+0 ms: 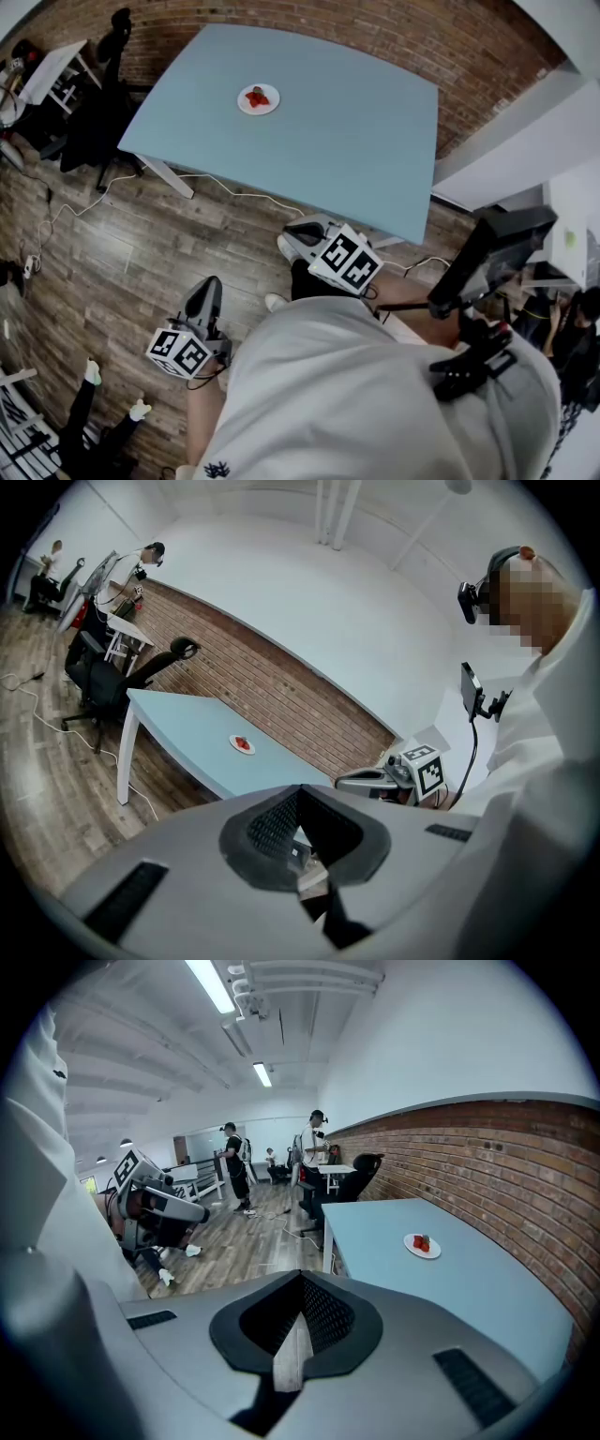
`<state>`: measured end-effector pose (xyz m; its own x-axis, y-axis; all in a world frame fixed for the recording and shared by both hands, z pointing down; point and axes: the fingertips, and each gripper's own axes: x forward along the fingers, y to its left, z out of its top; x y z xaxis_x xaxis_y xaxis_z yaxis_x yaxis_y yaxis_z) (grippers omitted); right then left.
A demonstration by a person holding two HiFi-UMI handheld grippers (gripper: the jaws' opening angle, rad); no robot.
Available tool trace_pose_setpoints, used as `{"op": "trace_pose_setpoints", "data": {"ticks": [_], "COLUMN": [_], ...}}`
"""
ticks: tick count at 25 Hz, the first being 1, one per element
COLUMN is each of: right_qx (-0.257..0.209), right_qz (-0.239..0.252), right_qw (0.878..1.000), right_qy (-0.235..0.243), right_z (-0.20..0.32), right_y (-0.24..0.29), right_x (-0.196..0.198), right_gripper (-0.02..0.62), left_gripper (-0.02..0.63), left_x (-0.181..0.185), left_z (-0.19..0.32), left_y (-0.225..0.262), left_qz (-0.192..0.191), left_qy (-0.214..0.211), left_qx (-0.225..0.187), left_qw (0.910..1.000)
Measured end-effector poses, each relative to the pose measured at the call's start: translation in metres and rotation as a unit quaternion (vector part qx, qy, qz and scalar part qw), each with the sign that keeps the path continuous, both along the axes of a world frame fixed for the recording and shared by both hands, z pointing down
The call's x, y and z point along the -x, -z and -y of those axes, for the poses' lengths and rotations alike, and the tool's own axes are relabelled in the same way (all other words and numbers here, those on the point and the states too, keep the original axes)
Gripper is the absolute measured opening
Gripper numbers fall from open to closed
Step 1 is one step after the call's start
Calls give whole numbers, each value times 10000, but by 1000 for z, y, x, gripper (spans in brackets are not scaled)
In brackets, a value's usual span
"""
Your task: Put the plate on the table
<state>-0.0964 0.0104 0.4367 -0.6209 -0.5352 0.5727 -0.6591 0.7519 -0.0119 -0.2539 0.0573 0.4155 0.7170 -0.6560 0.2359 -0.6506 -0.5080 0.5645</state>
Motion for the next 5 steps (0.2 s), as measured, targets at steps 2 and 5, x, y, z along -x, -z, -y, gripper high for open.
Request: {"op": "trace_pose_setpoints", "data": {"ticks": [2, 5], "right_qx": [17, 43], "right_qz": [-19, -38], "right_qw": [10000, 10000], "right_qy": [6, 24], "right_z": [1, 4], "right_y": [-1, -3], "right_x": [1, 5], "right_gripper": [8, 8], "left_gripper": [0, 0], "left_x": [2, 6], "left_z": [1, 3], "left_y": [-1, -4], "left_qz": [-7, -9], "left_qy": [16, 42], "left_qx": [20, 60], "left_qw": [10000, 10000]}}
